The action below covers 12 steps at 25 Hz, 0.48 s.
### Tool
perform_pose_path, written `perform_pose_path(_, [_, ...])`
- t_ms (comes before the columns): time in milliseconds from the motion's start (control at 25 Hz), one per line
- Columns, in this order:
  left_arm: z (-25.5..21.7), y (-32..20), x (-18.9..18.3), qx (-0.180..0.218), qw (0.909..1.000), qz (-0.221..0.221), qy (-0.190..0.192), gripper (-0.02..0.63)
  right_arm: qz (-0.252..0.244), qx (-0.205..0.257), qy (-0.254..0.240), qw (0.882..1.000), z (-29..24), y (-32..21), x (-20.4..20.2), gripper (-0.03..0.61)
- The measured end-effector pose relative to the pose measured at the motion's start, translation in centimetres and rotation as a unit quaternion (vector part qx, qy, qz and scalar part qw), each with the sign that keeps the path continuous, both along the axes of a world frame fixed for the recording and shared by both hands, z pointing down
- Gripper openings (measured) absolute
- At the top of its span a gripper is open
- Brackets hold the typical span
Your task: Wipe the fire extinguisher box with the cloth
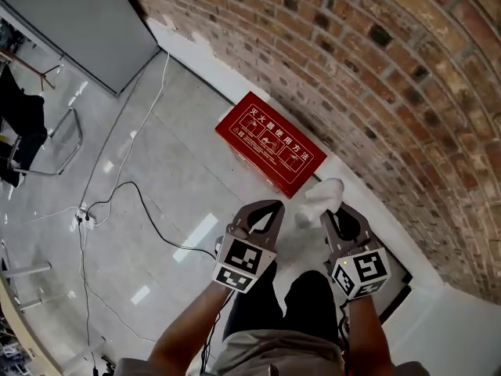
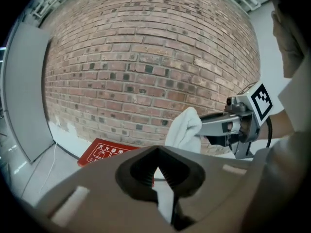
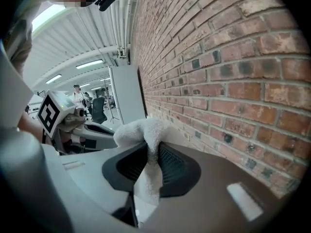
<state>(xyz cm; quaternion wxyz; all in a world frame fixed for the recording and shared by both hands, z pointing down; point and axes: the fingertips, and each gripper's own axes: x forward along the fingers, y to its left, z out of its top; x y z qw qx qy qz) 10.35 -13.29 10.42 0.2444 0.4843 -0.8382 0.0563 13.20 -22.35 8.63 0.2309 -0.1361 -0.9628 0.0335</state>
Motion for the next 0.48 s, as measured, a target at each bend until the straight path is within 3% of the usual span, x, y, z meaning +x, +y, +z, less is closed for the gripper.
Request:
perform_pose_path(280, [-7.5,1.2,-0.5,0.040,0.9989,-0.010,0.020,0.000,-0.016,0.004,-0.039,0.999,-7.9,3.3,-1.8,0.092])
perform_pose_path(480, [-11.5,1.1,-1.9,0.055,0.9980,-0.029,0.010,0.000,-0.048,0.022,-0.076,0.996,-12.8,3.8,-4.1,0.092])
